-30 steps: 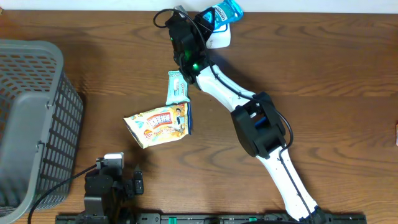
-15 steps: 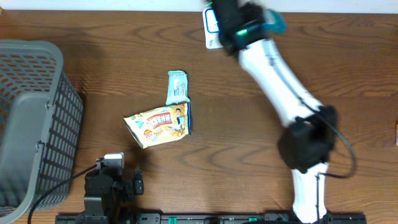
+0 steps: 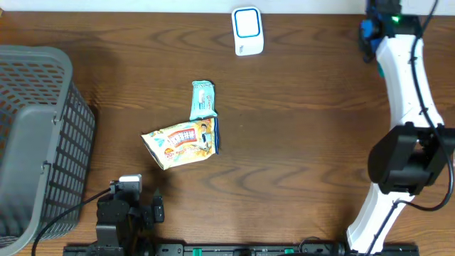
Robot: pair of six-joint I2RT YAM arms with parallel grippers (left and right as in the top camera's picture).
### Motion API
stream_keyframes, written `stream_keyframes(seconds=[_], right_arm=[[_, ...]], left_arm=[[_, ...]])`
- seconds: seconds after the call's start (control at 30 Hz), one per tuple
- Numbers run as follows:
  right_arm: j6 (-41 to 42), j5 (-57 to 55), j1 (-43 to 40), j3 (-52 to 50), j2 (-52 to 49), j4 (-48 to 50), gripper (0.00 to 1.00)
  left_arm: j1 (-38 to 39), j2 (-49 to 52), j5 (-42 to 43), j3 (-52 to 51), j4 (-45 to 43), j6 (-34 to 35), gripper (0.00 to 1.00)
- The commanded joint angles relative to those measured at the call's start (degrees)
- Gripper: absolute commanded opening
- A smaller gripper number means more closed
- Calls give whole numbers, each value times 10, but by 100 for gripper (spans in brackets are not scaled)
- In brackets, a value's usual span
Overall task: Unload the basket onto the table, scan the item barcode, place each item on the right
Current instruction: 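Carry the bottle to the right edge and release it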
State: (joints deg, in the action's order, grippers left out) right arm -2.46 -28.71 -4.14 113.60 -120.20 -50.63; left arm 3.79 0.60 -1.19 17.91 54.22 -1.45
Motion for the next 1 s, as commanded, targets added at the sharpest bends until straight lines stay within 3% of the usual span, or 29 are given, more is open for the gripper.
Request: stream_keyframes(seconds=[0.0, 0.2, 0.4, 0.67, 0.8, 0.97], right_arm=[[22, 7, -45, -51, -2, 29, 7], [19, -61, -132, -143, -2, 108, 15], [16, -65, -202, -155, -2, 116, 16], [23, -48, -228, -155, -2, 115, 52], [23, -39, -221, -155, -2, 115, 63], [23, -39, -217, -155, -2, 114, 67]], left_arm=[[-2, -3, 6, -2, 23, 3, 98], [-2, -3, 6, -2, 23, 3, 98], [-2, -3, 6, -2, 23, 3, 98], [-2, -3, 6, -2, 23, 3, 97], [-2, -3, 6, -2, 23, 3, 98], [-2, -3, 6, -2, 23, 3, 98]])
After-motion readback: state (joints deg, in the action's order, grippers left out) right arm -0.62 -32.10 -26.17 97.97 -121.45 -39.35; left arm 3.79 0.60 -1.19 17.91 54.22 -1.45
